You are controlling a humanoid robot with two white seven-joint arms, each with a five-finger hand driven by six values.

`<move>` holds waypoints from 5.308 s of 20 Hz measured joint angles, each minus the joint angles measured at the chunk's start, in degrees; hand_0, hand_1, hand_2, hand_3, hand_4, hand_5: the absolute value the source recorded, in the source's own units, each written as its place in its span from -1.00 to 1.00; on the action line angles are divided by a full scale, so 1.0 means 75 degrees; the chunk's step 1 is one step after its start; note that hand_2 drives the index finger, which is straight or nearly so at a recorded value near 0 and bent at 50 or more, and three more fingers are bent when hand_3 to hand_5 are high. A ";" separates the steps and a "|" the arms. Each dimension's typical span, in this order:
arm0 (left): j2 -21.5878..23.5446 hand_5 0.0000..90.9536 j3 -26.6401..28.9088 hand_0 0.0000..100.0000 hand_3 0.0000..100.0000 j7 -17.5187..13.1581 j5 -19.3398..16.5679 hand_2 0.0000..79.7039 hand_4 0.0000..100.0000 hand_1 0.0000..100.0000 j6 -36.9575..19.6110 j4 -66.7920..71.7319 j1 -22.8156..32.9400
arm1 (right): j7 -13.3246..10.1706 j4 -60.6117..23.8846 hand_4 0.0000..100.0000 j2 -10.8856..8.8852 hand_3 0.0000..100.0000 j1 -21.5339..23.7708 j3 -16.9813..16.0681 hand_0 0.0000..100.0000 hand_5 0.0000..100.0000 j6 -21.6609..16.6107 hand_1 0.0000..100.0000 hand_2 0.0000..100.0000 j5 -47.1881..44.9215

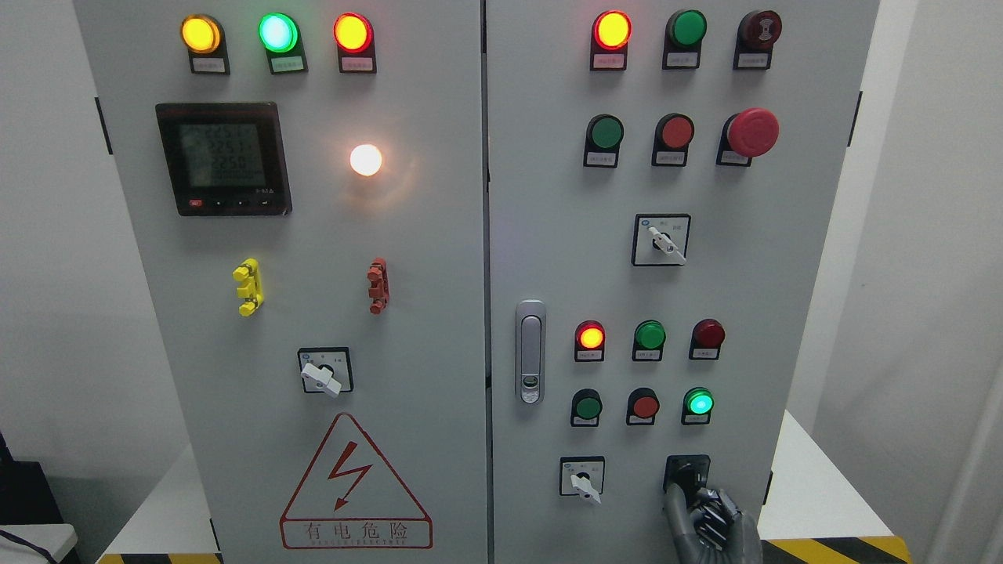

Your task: Trip black knob to open circuit

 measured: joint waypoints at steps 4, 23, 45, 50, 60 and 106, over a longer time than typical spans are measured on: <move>0.0000 -1.00 0.0000 -0.76 -1.00 0.0000 0.0000 -1.00 -1.00 -0.22 0.0000 0.0000 0.0000 | 0.0002 -0.0002 0.92 0.0000 0.89 0.0008 0.0000 0.06 0.93 0.0000 0.39 0.28 0.0036; 0.0001 -1.00 0.0000 -0.76 -1.00 0.0000 0.0000 -1.00 -1.00 -0.22 0.0000 0.0000 0.0000 | 0.0157 -0.0001 0.90 -0.0013 0.86 0.0025 -0.0046 0.04 0.92 -0.0015 0.47 0.26 0.0574; 0.0001 -1.00 0.0000 -0.76 -1.00 0.0000 0.0000 -1.00 -1.00 -0.22 0.0000 0.0000 0.0000 | 0.0186 0.0003 0.88 -0.0030 0.84 0.0016 -0.0152 -0.01 0.92 -0.0014 0.51 0.22 0.0669; 0.0001 -1.00 0.0000 -0.76 -1.00 0.0000 0.0000 -1.00 -1.00 -0.22 0.0000 0.0000 0.0000 | 0.0149 0.0002 0.88 -0.0042 0.83 0.0018 -0.0186 -0.02 0.92 -0.0015 0.51 0.22 0.0670; 0.0001 -1.00 0.0000 -0.76 -1.00 0.0000 0.0000 -1.00 -1.00 -0.22 0.0000 0.0000 0.0000 | 0.0135 0.0002 0.85 -0.0064 0.82 0.0021 -0.0256 -0.03 0.91 -0.0015 0.51 0.21 0.0671; 0.0002 -1.00 0.0000 -0.76 -1.00 0.0000 0.0000 -1.00 -1.00 -0.22 0.0000 0.0000 0.0000 | 0.0112 0.0023 0.79 -0.0105 0.71 0.0064 -0.0671 -0.01 0.88 -0.0193 0.62 -0.01 0.1450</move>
